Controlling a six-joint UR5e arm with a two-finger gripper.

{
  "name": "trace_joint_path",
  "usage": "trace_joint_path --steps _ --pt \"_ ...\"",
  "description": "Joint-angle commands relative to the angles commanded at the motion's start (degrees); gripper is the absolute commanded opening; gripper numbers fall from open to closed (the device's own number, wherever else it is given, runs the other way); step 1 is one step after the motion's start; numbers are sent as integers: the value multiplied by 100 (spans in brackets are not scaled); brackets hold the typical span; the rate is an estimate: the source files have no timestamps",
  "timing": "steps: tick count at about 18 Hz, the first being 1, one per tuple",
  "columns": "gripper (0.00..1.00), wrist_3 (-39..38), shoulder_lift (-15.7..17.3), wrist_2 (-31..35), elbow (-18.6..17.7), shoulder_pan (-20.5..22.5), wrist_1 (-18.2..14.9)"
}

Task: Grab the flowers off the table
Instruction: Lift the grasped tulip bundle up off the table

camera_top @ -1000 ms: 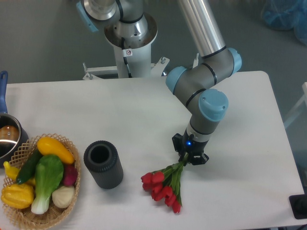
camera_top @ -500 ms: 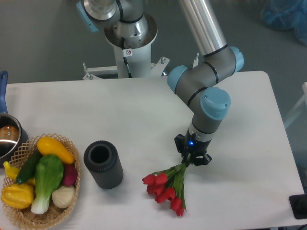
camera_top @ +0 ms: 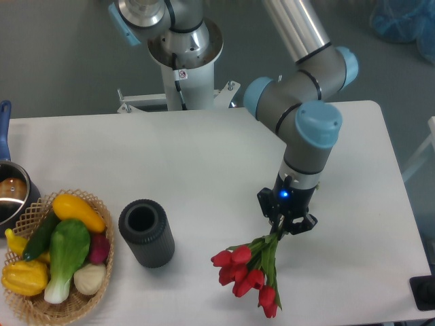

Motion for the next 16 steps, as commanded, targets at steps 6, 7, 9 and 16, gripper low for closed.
trace_joint_path --steps 6,7,9,16 --pt "24 -26 237 -1485 159 369 27" --pt "24 -70 290 -1757 159 465 27" --pt "24 -193 395 -2276 159 633 27" --pt "24 -290 536 -3025 159 967 27"
